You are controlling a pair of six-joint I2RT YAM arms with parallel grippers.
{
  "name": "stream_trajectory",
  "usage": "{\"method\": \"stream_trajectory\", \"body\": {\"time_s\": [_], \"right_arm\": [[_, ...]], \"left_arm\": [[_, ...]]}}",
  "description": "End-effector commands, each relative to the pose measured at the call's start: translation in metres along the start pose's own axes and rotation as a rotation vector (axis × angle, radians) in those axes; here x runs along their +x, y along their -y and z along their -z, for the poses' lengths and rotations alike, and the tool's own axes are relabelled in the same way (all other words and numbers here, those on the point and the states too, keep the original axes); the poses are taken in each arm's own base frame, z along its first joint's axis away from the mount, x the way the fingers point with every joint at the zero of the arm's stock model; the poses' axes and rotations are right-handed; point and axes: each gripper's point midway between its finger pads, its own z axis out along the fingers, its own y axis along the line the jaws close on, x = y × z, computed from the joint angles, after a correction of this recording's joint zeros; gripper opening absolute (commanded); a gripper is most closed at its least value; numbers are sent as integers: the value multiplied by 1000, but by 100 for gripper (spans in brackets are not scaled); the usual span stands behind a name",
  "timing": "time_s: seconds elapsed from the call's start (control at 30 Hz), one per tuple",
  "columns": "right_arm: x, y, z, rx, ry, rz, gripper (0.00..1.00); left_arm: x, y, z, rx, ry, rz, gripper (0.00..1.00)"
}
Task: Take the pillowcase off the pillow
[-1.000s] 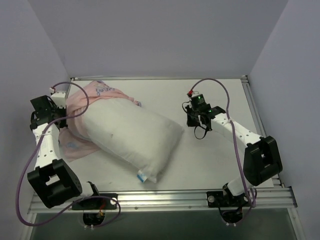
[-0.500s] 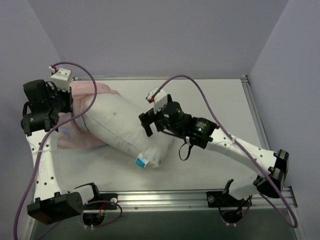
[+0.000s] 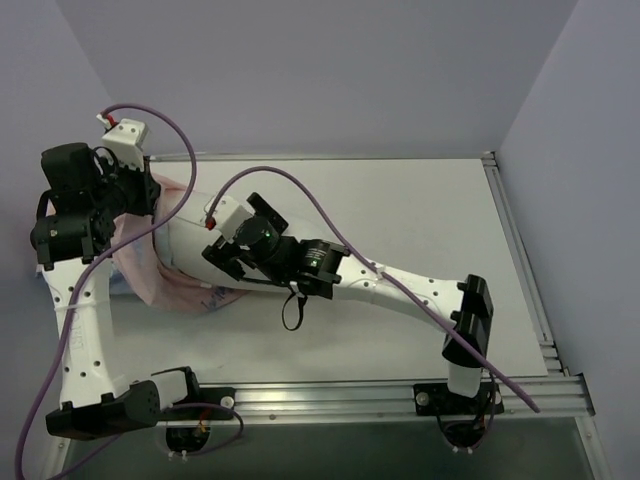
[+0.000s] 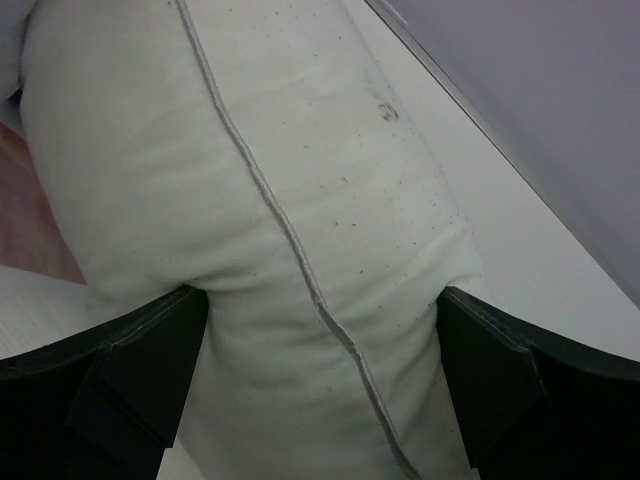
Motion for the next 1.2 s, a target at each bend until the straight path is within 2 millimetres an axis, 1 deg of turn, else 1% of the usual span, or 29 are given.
{"method": "stream_trajectory", "body": {"time_s": [0.0, 0.03, 0.07, 0.1, 0.13, 0.17, 0.2, 0.23, 0.27, 0.33, 0.37, 0.4, 0.47, 0.5, 0.53, 0.57, 0.6, 0.63, 0.67, 0.7, 0.73, 0.77, 0.8, 0.87, 0.9, 0.93, 1.0, 1.1, 1.17], "right_arm": [[43, 21, -29, 66, -175, 121, 100], [66, 13, -46, 11, -223, 123, 100], [81, 11, -56, -45, -253, 108, 100], [101, 32, -70, -57, -299, 59, 100], [128, 33, -85, -88, -357, 33, 100], [143, 33, -91, -122, -392, 9, 100], [154, 44, -96, -115, -421, -4, 95], [173, 41, -99, -124, -478, 8, 91], [180, 38, -100, -137, -495, 14, 84], [199, 33, -100, -153, -542, 2, 35], [205, 34, -100, -142, -557, -11, 4], [210, 37, -100, -127, -568, -23, 0], [229, 57, -92, -66, -608, -77, 0], [221, 73, -85, -24, -589, -103, 0], [238, 81, -74, 2, -624, -140, 0], [242, 106, -67, 46, -623, -188, 0], [241, 119, -60, 69, -605, -215, 0], [226, 138, -45, 104, -562, -245, 0], [245, 158, -30, 151, -597, -281, 0], [251, 170, -18, 176, -614, -299, 0], [248, 185, -3, 209, -608, -317, 0], [267, 192, 11, 229, -654, -332, 0], [284, 214, 26, 281, -690, -370, 0], [299, 237, 50, 356, -711, -404, 0], [322, 253, 66, 417, -746, -468, 0], [327, 263, 76, 450, -747, -493, 0], [348, 286, 97, 533, -779, -536, 0], [361, 299, 108, 579, -807, -555, 0], [366, 306, 111, 596, -821, -561, 0]], "left_arm": [[-54, 14, 13, 46, 208, -42, 2], [-51, 13, 11, 41, 201, -44, 2], [-50, 11, 11, 33, 197, -46, 2], [-49, 12, 11, 33, 196, -43, 2], [-48, 13, 12, 35, 197, -40, 2], [-49, 14, 13, 41, 202, -30, 2], [-49, 15, 15, 41, 206, -30, 2], [-50, 16, 18, 38, 213, -32, 2], [-49, 15, 18, 30, 212, -31, 2], [-45, 12, 19, 11, 204, -37, 2], [-40, 8, 17, -5, 189, -47, 2], [-35, 3, 15, -34, 174, -49, 2], [-25, -4, 14, -69, 147, -77, 2], [-11, -9, 7, -86, 110, -79, 2], [-1, -21, 6, -147, 82, -88, 2], [8, -30, 3, -183, 50, -118, 2], [27, -37, -6, -208, -4, -125, 2], [40, -53, -7, -274, -47, -130, 2], [47, -63, -10, -306, -64, -159, 2], [57, -70, -12, -329, -89, -162, 2], [75, -76, -16, -337, -129, -153, 2], [82, -88, -14, -365, -142, -150, 2], [90, -94, -13, -374, -158, -145, 2], [106, -110, -10, -405, -194, -137, 2], [111, -116, -8, -417, -207, -134, 2], [117, -122, -9, -425, -224, -129, 2], [127, -138, -6, -462, -248, -126, 2], [132, -150, -3, -478, -259, -118, 2], [135, -149, -4, -462, -273, -121, 2]]}}
